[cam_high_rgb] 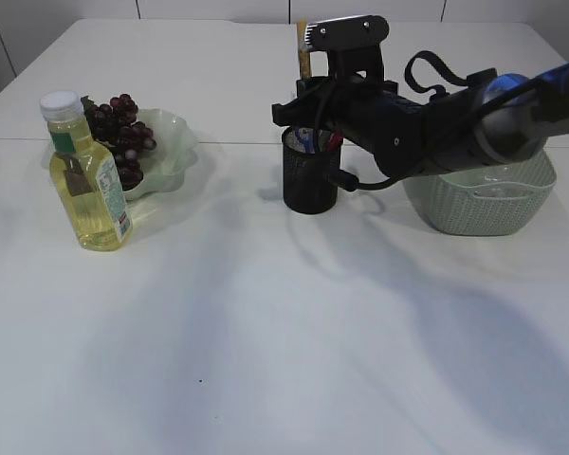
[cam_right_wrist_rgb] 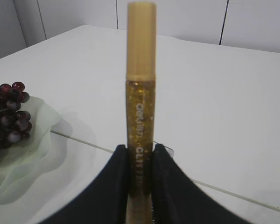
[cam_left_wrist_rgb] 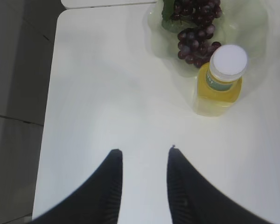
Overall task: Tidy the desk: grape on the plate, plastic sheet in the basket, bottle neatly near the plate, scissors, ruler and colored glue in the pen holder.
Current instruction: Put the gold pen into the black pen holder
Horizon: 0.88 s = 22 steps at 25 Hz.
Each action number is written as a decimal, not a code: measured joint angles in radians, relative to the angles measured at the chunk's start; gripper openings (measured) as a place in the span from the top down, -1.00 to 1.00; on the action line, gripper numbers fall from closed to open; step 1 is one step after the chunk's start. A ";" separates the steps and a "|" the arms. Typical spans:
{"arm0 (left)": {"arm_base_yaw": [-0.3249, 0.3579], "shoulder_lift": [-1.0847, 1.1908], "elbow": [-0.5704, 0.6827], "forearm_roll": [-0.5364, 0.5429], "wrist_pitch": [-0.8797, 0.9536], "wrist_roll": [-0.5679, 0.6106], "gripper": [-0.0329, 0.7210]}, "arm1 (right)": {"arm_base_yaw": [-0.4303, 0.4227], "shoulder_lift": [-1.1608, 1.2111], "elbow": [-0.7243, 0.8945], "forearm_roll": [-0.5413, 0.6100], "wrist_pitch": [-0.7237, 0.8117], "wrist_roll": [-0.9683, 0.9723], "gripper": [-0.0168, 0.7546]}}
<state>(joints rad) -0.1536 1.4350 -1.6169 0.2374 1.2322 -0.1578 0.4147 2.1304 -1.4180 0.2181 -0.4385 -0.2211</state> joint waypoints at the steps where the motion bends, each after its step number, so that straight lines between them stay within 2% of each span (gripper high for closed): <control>1: 0.000 0.000 0.000 0.000 -0.001 0.000 0.28 | 0.000 0.000 0.000 0.002 0.002 0.000 0.59; 6: 0.000 0.000 0.000 0.000 -0.005 0.000 0.28 | 0.000 0.000 0.000 0.006 0.004 0.000 0.50; 12: 0.000 0.000 0.000 0.000 -0.008 0.000 0.28 | 0.000 0.000 0.000 0.006 0.004 0.000 0.13; 16: 0.000 0.000 0.000 0.000 -0.008 0.000 0.28 | 0.000 0.000 0.000 0.006 0.006 0.002 0.03; 18: 0.000 0.000 0.000 0.000 -0.010 0.000 0.28 | 0.000 -0.003 -0.004 0.006 0.044 0.011 0.02; 22: 0.000 0.000 0.000 0.002 -0.010 0.000 0.28 | 0.000 -0.051 -0.048 0.006 0.254 0.020 0.01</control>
<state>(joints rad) -0.1536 1.4350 -1.6169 0.2390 1.2222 -0.1578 0.4147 2.0798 -1.4658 0.2244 -0.1849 -0.2013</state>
